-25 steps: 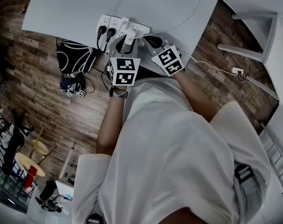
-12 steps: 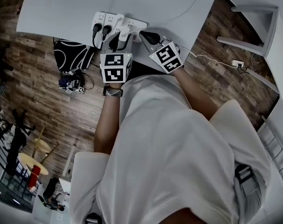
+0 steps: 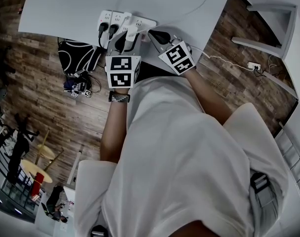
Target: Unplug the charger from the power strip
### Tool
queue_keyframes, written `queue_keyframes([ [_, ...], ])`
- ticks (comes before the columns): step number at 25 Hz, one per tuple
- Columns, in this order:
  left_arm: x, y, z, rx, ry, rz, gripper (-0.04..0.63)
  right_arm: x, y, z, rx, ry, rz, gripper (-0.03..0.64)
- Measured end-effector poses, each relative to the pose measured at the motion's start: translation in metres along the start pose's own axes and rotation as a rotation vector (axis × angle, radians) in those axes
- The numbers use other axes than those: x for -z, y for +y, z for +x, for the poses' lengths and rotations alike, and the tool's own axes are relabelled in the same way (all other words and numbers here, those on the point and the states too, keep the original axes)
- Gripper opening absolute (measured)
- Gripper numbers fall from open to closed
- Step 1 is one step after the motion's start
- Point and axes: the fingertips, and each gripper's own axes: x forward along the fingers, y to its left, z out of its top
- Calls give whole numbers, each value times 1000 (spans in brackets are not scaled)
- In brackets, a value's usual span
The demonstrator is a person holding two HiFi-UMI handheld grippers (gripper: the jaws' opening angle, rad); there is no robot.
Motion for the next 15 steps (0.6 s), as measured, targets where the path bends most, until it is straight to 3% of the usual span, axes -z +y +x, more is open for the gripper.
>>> queue_keyframes([
  [2, -2, 2, -3, -15, -3, 19, 144, 1, -1, -1, 4, 0, -3, 3],
  [7, 8, 5, 0, -84, 39, 171, 144, 1, 0, 0, 9, 2, -4, 2],
  [10, 9, 3, 0, -107, 37, 206, 144, 0, -1, -1, 3, 4, 19, 3],
  [15, 7, -10, 2, -60, 47, 242, 155, -6, -5, -17, -20, -43, 151, 3],
])
